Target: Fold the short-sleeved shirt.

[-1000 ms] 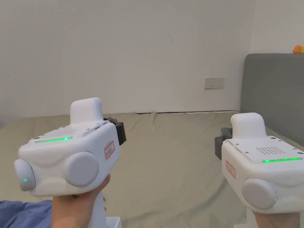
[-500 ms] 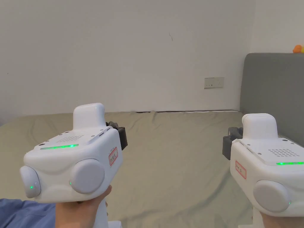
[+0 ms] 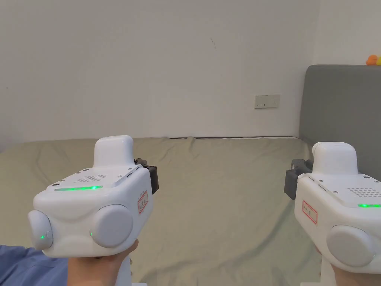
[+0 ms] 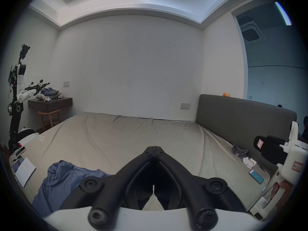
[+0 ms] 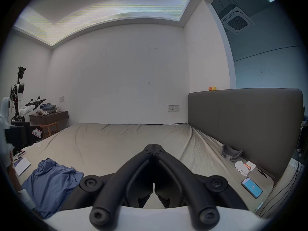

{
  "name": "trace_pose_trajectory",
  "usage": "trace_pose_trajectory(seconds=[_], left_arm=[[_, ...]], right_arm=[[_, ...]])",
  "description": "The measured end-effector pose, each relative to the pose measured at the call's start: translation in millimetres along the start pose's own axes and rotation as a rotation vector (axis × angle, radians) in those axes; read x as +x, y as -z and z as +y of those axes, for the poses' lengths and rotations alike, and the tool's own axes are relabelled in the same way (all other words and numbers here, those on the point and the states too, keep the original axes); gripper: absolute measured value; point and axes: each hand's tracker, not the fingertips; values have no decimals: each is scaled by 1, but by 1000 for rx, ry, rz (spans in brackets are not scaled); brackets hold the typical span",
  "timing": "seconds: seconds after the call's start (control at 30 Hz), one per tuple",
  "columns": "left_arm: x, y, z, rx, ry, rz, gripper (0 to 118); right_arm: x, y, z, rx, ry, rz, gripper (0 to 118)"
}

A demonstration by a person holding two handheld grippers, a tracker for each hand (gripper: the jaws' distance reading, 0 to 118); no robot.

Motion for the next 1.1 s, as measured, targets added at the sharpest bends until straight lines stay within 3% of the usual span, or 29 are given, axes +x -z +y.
trace_pose_trajectory(seconds=[0.13, 0.27, 0.47, 0.63, 0.67, 0.73, 0.8, 0.83, 0.87, 0.97, 1.1], left_arm=[[-10, -8, -4, -1, -32, 18, 0], [-34, -28, -11, -13, 26, 152, 0], [-98, -81, -24, -15, -74, 313, 0], [-147, -121, -23, 20, -190, 416, 0], [-154, -125, -23, 30, -221, 421, 10], [-168, -131, -21, 32, -294, 378, 115], [-182, -124, -21, -32, -358, 329, 118], [-179, -126, -23, 98, -394, 187, 118], [-189, -124, -22, -13, -377, 214, 118], [-189, -99, -38, -53, -360, 208, 118], [-191, -38, -65, -251, -237, 268, 118]], right_arm=[[-13, -3, 0, 6, -14, 21, 3], [-44, -2, 0, 13, -7, 112, 3], [-117, 2, -3, 18, -8, 308, 3], [-183, 2, -6, 48, -98, 434, 3], [-190, 1, -7, 52, -95, 454, 3], [-200, 2, -9, 60, -78, 481, 3], [-205, 4, -9, 57, -65, 498, 4], [-206, 6, -9, 54, -64, 507, 4], [-208, 10, -9, 50, -67, 512, 4], [-211, 21, -12, 47, -73, 505, 4], [-215, 47, -24, 12, -95, 496, 4]])
